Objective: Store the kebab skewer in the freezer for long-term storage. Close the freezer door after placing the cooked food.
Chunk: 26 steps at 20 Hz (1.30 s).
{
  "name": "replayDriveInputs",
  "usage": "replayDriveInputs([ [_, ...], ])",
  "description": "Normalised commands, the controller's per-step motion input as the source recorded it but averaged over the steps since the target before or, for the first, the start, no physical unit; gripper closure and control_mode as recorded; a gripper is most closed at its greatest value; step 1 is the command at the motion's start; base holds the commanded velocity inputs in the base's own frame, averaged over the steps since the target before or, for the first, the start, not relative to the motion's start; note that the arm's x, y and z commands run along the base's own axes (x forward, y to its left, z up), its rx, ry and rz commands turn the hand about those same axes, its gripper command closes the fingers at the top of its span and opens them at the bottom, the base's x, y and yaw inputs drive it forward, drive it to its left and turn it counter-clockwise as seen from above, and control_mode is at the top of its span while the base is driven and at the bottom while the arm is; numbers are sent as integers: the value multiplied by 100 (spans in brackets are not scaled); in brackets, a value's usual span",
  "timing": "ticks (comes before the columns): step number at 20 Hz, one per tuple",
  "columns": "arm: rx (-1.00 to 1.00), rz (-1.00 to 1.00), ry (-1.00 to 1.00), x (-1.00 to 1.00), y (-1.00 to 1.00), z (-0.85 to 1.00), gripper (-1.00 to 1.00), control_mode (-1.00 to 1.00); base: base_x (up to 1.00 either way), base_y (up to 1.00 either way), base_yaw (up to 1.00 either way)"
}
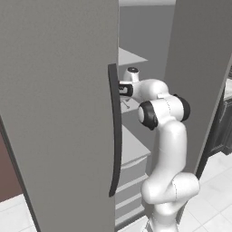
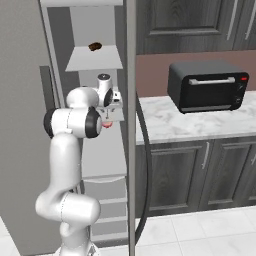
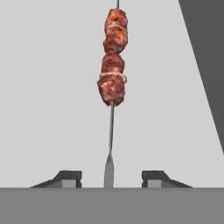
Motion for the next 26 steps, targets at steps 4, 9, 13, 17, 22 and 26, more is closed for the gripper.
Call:
replayDriveInputs([
  [4, 0, 0, 0, 0, 0, -3, -100, -100, 0, 0, 0],
  [9, 0, 0, 0, -13, 0, 0, -100, -100, 0, 0, 0],
  [13, 0, -2, -4, -43, 0, 0, -100, -100, 0, 0, 0],
  [17, 0, -1, -9, -65, -3, 0, -100, -100, 0, 0, 0],
  [22, 0, -3, -5, -78, 0, 7, -100, -100, 0, 0, 0],
  [26, 0, -1, -2, -96, -3, 33, -100, -100, 0, 0, 0],
])
